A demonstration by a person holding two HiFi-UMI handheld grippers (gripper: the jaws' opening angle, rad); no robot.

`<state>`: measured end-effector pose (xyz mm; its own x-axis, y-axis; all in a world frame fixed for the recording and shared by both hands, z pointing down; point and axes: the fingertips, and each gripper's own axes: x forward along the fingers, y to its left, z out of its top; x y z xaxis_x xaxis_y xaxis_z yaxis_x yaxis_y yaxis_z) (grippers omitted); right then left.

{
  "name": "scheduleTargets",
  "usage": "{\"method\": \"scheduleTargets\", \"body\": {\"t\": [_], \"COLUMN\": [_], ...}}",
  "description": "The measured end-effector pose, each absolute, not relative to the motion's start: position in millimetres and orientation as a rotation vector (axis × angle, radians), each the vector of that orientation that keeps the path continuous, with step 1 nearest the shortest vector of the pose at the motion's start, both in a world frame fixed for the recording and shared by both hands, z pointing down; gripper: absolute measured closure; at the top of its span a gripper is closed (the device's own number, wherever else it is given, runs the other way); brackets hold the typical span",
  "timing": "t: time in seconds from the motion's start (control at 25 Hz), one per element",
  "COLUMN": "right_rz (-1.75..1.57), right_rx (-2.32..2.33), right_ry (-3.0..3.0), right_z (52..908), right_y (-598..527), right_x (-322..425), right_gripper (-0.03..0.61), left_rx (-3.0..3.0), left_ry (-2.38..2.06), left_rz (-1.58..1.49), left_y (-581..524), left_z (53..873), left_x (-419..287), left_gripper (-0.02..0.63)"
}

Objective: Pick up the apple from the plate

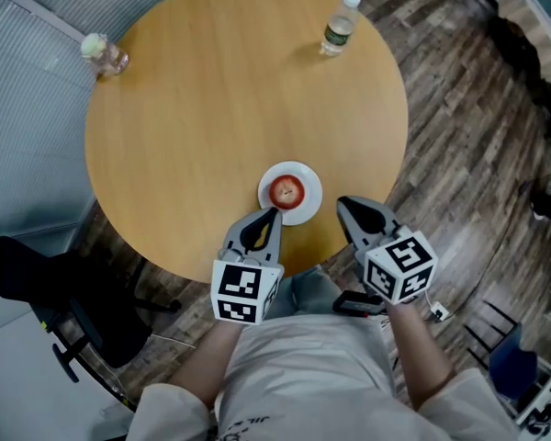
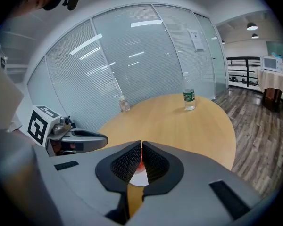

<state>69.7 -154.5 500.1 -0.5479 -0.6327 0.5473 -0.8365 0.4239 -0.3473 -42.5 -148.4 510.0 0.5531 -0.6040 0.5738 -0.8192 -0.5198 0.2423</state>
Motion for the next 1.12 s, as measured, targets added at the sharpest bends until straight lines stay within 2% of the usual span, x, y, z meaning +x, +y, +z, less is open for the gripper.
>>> {"method": "scheduleTargets", "body": {"t": [0.12, 0.28, 0.48, 0.56, 0.84, 1.12], "right_rz": [0.871, 0.893, 0.925, 0.93, 0.958, 0.983], "right_rx": [1.253, 1.246, 1.256, 1.254, 1.256, 1.261], "right_ry": [-2.341, -2.327, -2.311, -2.305, -2.282, -2.259], "right_z": [508.0, 515.7, 522.4, 524.9, 533.7, 542.4], "right_y": [-156.7, -157.4, -157.9, -157.4, -150.8, -145.3], "right_x": [67.6, 66.0, 68.5, 69.0, 70.7, 75.6], "right_gripper": [0.548, 0.548, 0.548, 0.548, 0.548, 0.548], "left_rx": [2.303, 2.305, 2.307, 2.298, 2.264, 2.242], "left_ry": [-1.129, -1.086, -1.015, -0.992, -0.954, -0.956], "left_rz": [0.619, 0.659, 0.74, 0.76, 0.807, 0.843], "left_y": [-150.7, -154.8, -158.1, -159.3, -161.0, -168.5], "left_z": [521.9, 539.9, 565.9, 575.0, 596.5, 615.0], "left_x": [-41.3, -36.4, -26.9, -23.5, -18.4, -16.7], "left_gripper": [0.602, 0.532, 0.377, 0.336, 0.256, 0.238]}}
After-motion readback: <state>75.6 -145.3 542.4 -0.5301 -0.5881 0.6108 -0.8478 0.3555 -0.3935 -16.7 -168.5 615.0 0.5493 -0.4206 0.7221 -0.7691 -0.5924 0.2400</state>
